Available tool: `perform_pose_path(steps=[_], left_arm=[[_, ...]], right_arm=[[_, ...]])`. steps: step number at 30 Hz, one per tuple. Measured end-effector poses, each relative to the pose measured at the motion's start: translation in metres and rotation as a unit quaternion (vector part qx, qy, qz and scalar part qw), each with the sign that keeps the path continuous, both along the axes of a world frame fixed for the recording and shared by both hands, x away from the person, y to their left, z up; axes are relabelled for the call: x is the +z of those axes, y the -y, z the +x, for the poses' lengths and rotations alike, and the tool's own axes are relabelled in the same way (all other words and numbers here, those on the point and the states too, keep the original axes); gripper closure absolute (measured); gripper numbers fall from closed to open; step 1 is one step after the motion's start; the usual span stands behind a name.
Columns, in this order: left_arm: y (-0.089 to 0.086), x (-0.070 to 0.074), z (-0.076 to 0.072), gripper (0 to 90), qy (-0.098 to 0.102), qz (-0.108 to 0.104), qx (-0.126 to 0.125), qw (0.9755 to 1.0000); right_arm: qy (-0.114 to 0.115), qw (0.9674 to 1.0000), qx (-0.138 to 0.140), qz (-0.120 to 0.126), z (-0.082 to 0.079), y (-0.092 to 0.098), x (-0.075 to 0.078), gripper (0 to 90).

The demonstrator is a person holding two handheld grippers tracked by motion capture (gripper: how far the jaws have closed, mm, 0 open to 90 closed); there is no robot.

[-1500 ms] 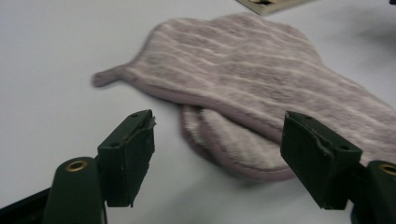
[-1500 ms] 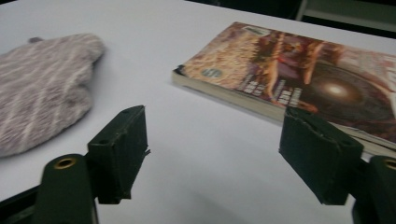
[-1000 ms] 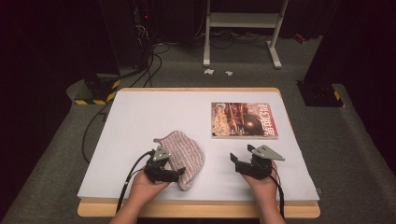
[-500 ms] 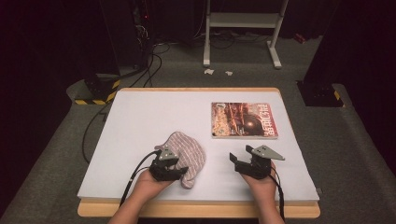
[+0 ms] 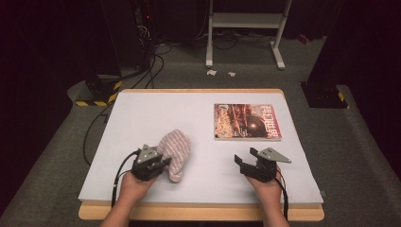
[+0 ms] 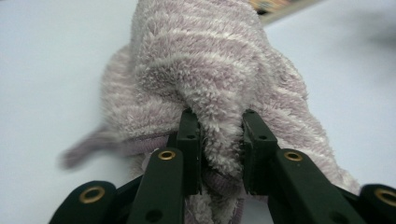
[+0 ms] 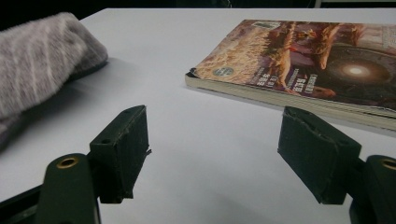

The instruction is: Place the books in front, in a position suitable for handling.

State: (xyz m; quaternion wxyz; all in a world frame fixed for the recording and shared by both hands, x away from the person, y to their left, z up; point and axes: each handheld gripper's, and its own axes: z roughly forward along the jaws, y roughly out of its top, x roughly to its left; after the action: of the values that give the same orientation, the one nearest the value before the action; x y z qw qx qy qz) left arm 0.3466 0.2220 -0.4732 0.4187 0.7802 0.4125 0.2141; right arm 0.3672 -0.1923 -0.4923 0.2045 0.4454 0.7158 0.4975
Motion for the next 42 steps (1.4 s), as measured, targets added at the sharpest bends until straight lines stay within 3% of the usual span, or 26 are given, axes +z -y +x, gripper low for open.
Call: perform_pose_path(steps=[3, 7, 10, 13, 18, 21, 23, 27, 28, 29, 32, 37, 42], left_arm=[[-0.023, 0.01, 0.001, 72.4, 0.009, 0.002, 0.028, 0.9996], [-0.046, 0.02, 0.003, 72.3, 0.024, 0.019, 0.059, 0.9978], [-0.062, 0.022, 0.009, 72.2, 0.028, 0.038, 0.09, 0.9949], [-0.072, 0.01, 0.021, 71.9, 0.003, 0.048, 0.11, 0.9927], [-0.076, -0.017, 0.034, 69.2, -0.038, 0.063, 0.12, 0.99], [-0.079, -0.019, 0.033, 58.8, -0.042, 0.037, 0.129, 0.9901], [-0.081, -0.015, 0.029, 47.8, -0.041, 0.032, 0.128, 0.9904], [-0.082, -0.005, 0.022, 34.5, -0.034, 0.018, 0.128, 0.991], [-0.083, 0.004, 0.015, 31.4, -0.027, 0.005, 0.122, 0.9922], [-0.083, 0.004, 0.015, 30.2, -0.027, 0.005, 0.122, 0.9922], [-0.076, 0.022, 0.004, 27.6, -0.002, 0.0, 0.104, 0.9945], [-0.06, 0.034, 0.001, 26.3, 0.002, -0.002, 0.074, 0.9972], [-0.015, 0.031, 0.012, 27.4, -0.003, -0.006, 0.033, 0.9994]], right_arm=[[-0.001, 1.0, -0.001, 0.002, 0.0, 0.001, 0.0, 24.8], [-0.005, 1.0, 0.001, -0.007, 0.001, 0.0, -0.001, 26.0], [-0.011, 0.9999, 0.003, -0.01, 0.001, -0.002, -0.002, 25.9], [-0.009, 0.9998, 0.002, -0.016, 0.001, -0.005, -0.002, 25.3], [-0.007, 0.9996, -0.009, -0.028, 0.0, -0.008, -0.001, 22.7], [-0.011, 0.9996, -0.019, -0.019, -0.001, -0.006, -0.001, 19.8], [-0.022, 0.9994, -0.02, -0.016, 0.0, -0.005, -0.001, 19.6], [-0.035, 0.9988, -0.02, -0.03, 0.001, -0.004, -0.001, 18.4], [-0.037, 0.9985, -0.023, -0.034, 0.001, -0.003, -0.002, 18.1], [-0.037, 0.9985, -0.023, -0.034, 0.001, -0.003, -0.002, 18.1], [-0.031, 0.9982, -0.026, -0.044, 0.0, -0.002, -0.001, 20.3], [-0.022, 0.9971, -0.017, -0.07, -0.001, -0.003, 0.0, 27.0], [-0.025, 0.9964, -0.034, -0.074, 0.001, 0.004, -0.001, 27.6]])
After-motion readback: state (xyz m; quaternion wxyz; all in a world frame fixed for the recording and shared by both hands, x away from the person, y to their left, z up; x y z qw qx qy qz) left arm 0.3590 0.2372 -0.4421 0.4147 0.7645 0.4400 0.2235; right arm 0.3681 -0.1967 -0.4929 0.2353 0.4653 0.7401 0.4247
